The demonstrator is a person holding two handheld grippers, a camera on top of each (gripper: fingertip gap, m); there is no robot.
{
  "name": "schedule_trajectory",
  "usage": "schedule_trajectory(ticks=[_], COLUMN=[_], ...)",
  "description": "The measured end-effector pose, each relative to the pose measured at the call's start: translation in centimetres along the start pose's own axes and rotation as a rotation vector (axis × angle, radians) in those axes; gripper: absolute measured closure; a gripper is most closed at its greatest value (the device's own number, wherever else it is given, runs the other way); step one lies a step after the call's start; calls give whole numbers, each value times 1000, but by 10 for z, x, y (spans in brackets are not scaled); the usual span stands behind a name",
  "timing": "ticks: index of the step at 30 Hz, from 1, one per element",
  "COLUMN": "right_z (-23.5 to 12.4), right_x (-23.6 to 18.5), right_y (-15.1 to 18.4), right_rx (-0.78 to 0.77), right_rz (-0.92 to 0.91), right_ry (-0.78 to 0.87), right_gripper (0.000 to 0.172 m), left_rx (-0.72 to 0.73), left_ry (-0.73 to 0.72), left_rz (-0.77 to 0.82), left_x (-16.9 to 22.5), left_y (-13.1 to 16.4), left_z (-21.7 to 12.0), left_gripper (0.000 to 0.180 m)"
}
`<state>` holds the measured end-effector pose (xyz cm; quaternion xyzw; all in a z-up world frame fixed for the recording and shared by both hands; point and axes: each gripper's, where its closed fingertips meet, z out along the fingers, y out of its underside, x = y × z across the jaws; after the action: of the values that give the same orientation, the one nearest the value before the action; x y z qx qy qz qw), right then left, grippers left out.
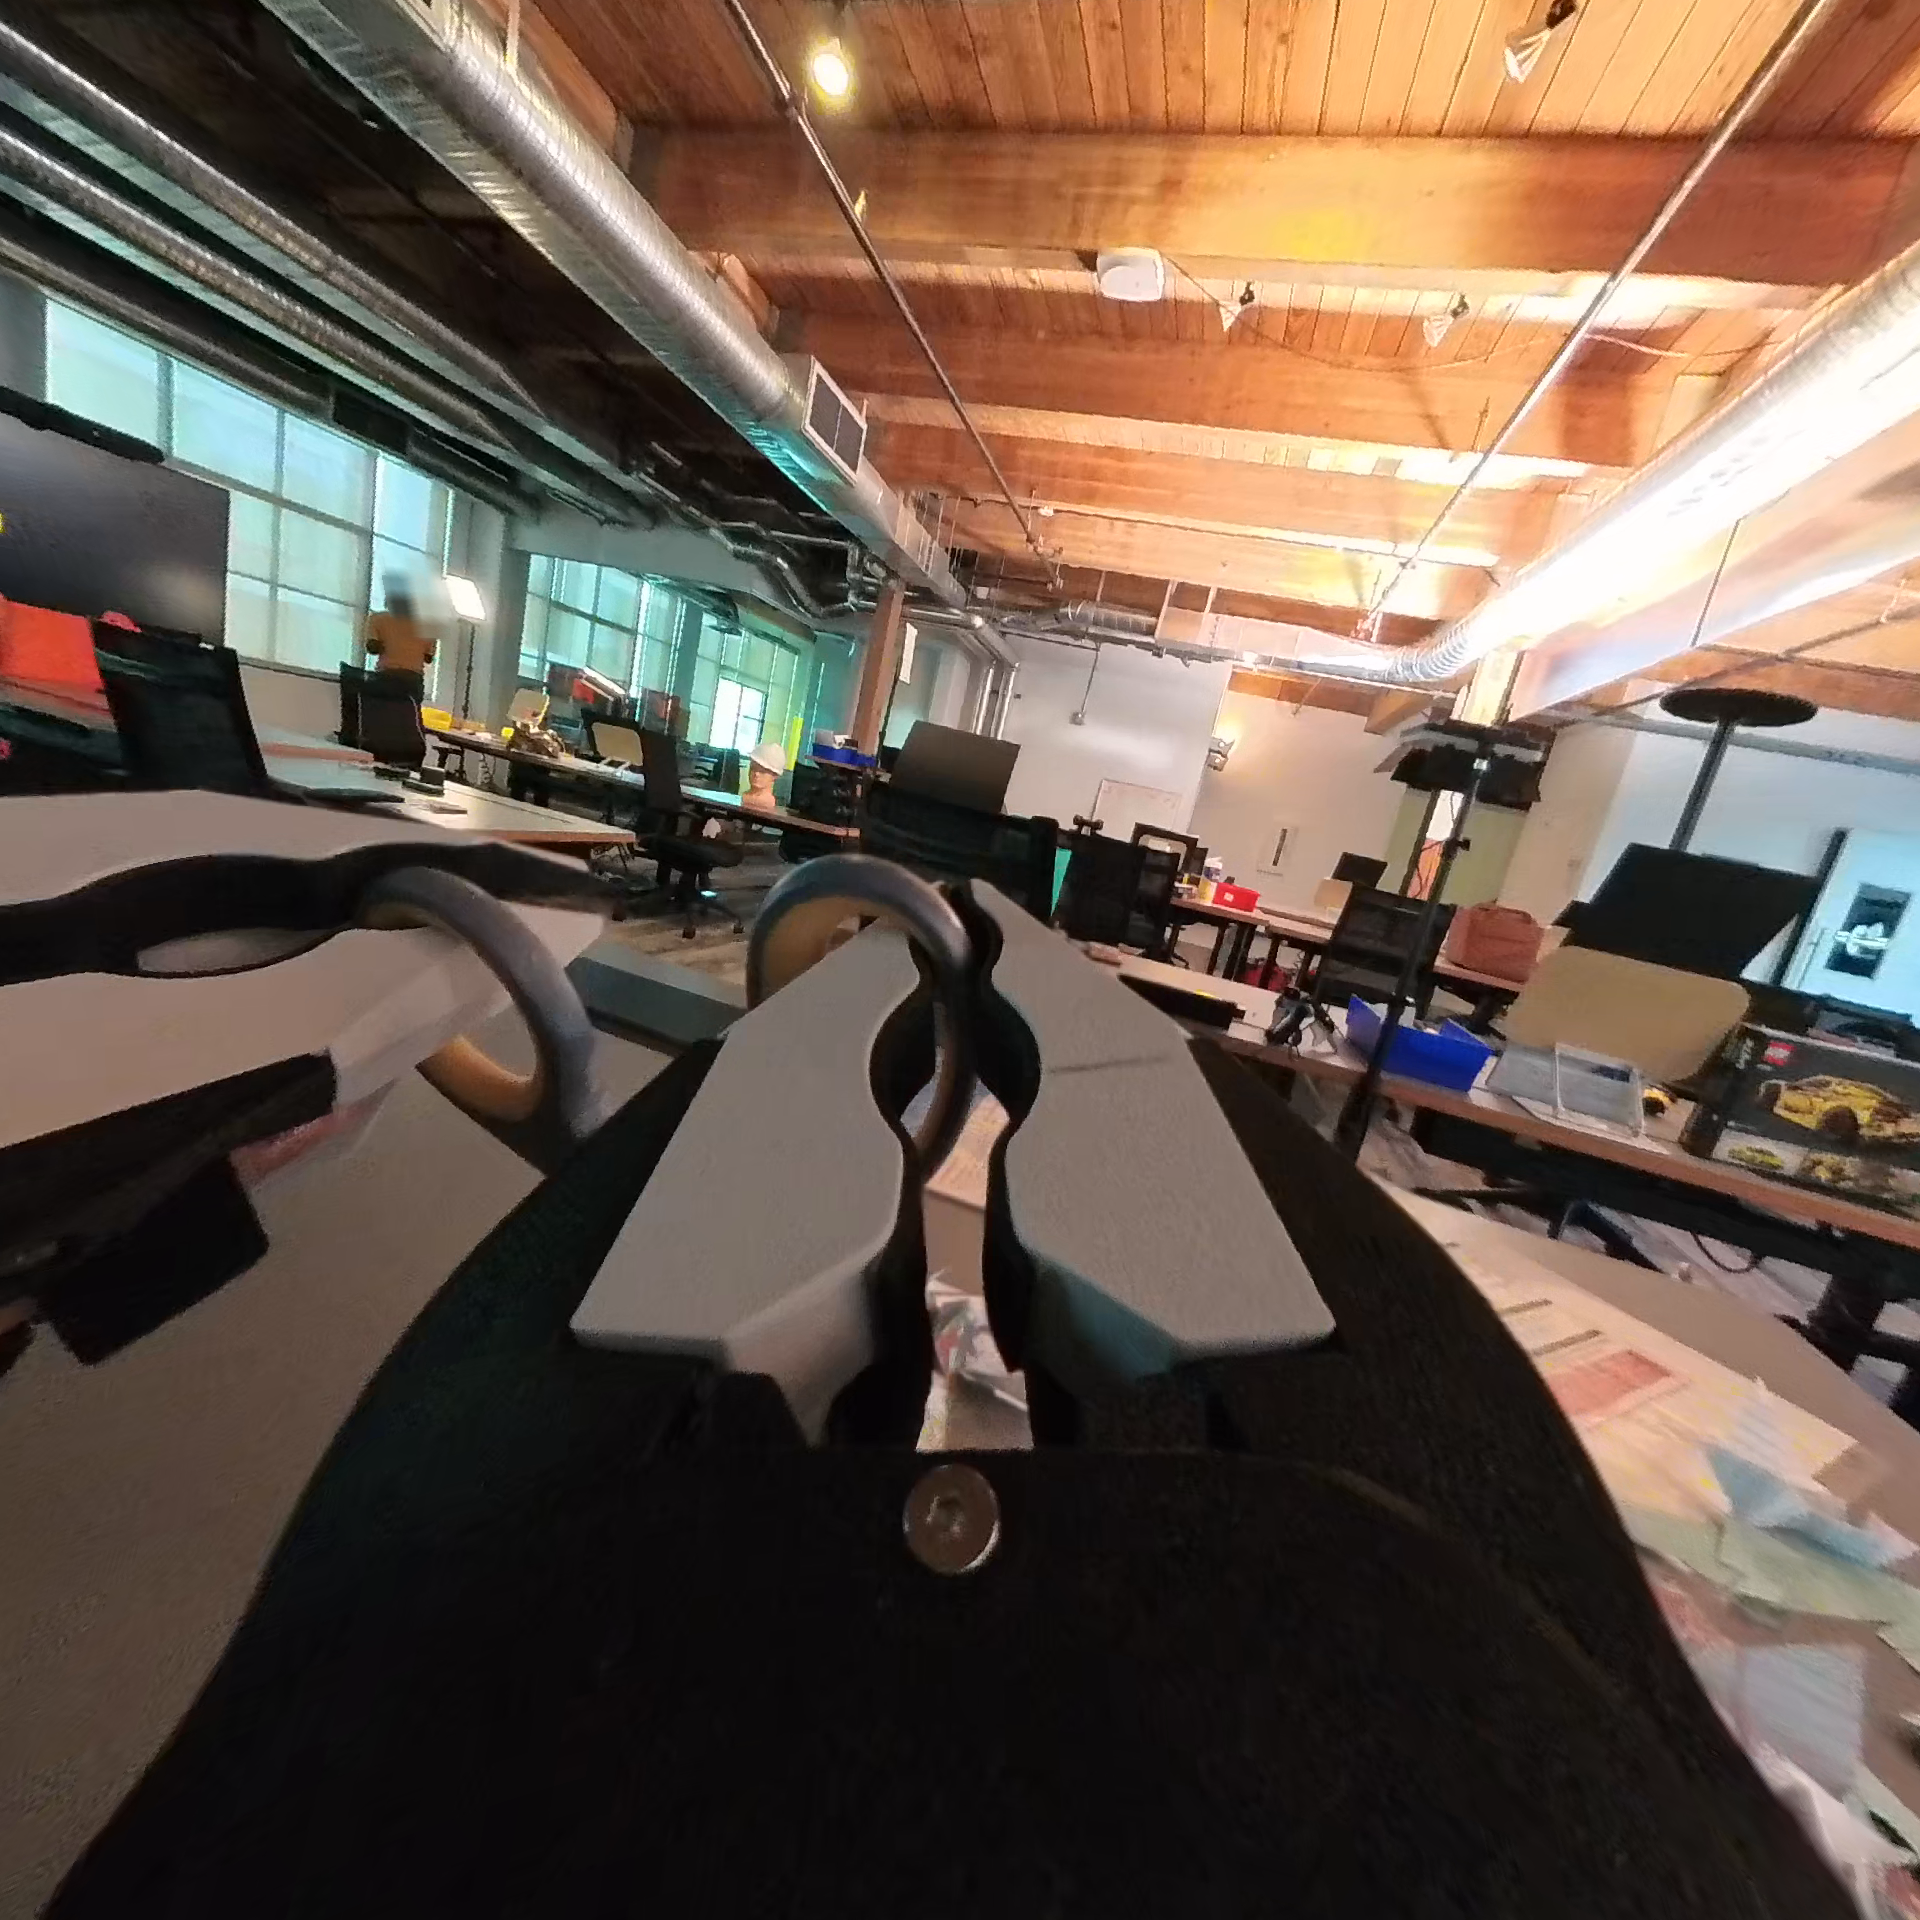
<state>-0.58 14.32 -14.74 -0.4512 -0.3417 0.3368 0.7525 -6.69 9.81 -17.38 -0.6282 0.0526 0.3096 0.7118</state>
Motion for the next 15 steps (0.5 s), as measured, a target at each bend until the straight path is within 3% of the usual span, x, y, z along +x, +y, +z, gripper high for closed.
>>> schedule_trajectory(ticks=[15], right_z=[5], right_x=[2], right_y=[8], right_rx=[-13], right_rz=[175], right_ry=[-20], right_gripper=[172], left_rx=[-10], left_ry=[0], left_rz=[-73], left_x=[1], left_y=[-1], left_z=[4], left_gripper=[177])
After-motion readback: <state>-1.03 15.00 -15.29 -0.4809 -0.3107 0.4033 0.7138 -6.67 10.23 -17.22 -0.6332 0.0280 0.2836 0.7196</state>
